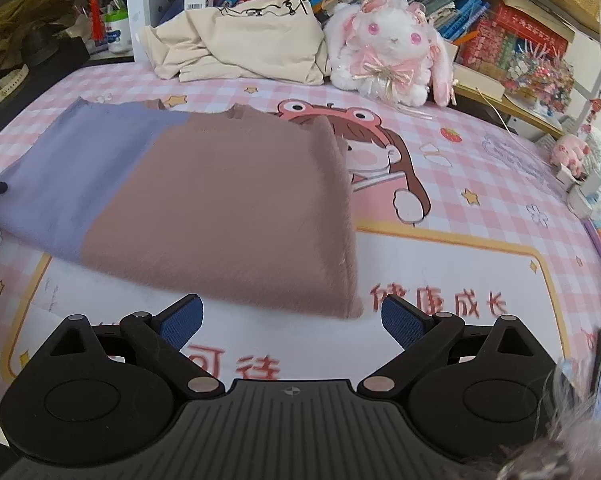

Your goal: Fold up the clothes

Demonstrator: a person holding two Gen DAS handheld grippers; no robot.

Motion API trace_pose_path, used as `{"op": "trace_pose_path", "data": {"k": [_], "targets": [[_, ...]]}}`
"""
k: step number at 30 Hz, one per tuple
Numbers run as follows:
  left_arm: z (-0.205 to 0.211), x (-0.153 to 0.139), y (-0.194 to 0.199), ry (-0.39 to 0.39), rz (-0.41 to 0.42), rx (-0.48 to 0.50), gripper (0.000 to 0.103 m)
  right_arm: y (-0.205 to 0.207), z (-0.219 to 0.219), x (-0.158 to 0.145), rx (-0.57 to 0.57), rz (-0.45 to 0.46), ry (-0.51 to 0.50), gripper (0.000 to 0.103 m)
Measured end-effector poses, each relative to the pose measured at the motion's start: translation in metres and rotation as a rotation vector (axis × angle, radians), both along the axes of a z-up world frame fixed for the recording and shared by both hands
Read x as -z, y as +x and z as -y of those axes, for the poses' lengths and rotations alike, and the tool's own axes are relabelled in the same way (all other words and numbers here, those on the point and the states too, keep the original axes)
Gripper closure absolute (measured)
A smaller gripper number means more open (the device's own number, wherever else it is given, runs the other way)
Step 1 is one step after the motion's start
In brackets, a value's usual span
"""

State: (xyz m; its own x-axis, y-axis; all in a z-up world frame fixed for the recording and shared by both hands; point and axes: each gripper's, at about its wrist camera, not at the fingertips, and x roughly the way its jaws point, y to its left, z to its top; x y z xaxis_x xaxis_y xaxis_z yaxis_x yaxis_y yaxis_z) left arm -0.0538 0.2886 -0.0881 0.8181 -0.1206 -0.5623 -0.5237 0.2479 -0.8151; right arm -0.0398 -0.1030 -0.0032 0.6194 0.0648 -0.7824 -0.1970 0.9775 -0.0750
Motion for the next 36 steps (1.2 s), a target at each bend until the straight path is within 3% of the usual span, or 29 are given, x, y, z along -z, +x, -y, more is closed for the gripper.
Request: {"op": "trace_pose_path", "data": {"k": [18, 24, 29, 36], "targets": [[0.026, -0.012, 0.001, 0.104, -0.063, -0.121, 0.083, 0.076, 0.067, -0.006, -0.101, -0.001, 0.225, 0.011], [0.034, -0.016, 0.004, 0.149, -0.087, -0.14, 0.083, 0.114, 0.073, 0.003, -0.141, -0.071, 0.351, 0.036], [0.04, -0.019, 0.006, 0.188, -0.098, -0.153, 0.084, 0.134, 0.077, 0.018, -0.171, -0.144, 0.404, 0.075], [0.05, -0.032, 0.007, 0.244, -0.107, -0.154, 0.088, 0.144, 0.088, 0.03, -0.207, -0.183, 0.464, 0.083]]}}
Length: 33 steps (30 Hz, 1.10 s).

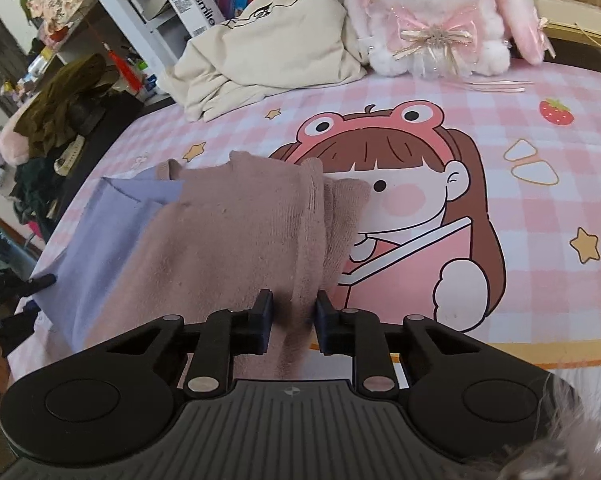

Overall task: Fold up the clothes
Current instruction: 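Grasp the mauve side edge with the right gripper while the left gripper holds the lavender edge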

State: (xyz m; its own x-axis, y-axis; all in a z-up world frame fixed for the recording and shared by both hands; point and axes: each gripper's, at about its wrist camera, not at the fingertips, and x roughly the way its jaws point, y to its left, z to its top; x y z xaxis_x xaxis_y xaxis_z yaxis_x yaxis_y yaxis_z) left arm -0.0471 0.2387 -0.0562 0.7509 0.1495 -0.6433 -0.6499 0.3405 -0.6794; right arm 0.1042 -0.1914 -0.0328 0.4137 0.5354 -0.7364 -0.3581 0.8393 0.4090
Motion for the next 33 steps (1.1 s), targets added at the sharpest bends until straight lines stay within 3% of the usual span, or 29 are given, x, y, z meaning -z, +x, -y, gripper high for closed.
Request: {"op": "trace_pose_path", "data": {"k": [9, 18, 23, 27, 31, 33], "targets": [[0.031, -0.045, 0.002, 0.12, 0.103, 0.118, 0.091, 0.005, 0.01, 0.007, -0.016, -0.007, 0.058, 0.083], [0.103, -0.111, 0.027, 0.259, 0.239, 0.377, 0.091, 0.007, 0.014, 0.011, -0.023, -0.016, 0.091, 0.083], [0.158, -0.133, 0.04, 0.329, 0.277, 0.548, 0.091, 0.009, 0.017, 0.012, -0.019, -0.026, 0.109, 0.083], [0.217, -0.123, 0.052, 0.379, 0.219, 0.748, 0.091, 0.009, 0.019, 0.014, -0.016, -0.035, 0.124, 0.083], [0.271, -0.074, 0.071, 0.385, 0.006, 0.954, 0.084, 0.012, 0.022, 0.015, -0.018, -0.051, 0.142, 0.083], [0.285, -0.057, 0.073, 0.413, -0.054, 1.009, 0.075, 0.014, 0.024, 0.016, -0.018, -0.066, 0.157, 0.083]]}}
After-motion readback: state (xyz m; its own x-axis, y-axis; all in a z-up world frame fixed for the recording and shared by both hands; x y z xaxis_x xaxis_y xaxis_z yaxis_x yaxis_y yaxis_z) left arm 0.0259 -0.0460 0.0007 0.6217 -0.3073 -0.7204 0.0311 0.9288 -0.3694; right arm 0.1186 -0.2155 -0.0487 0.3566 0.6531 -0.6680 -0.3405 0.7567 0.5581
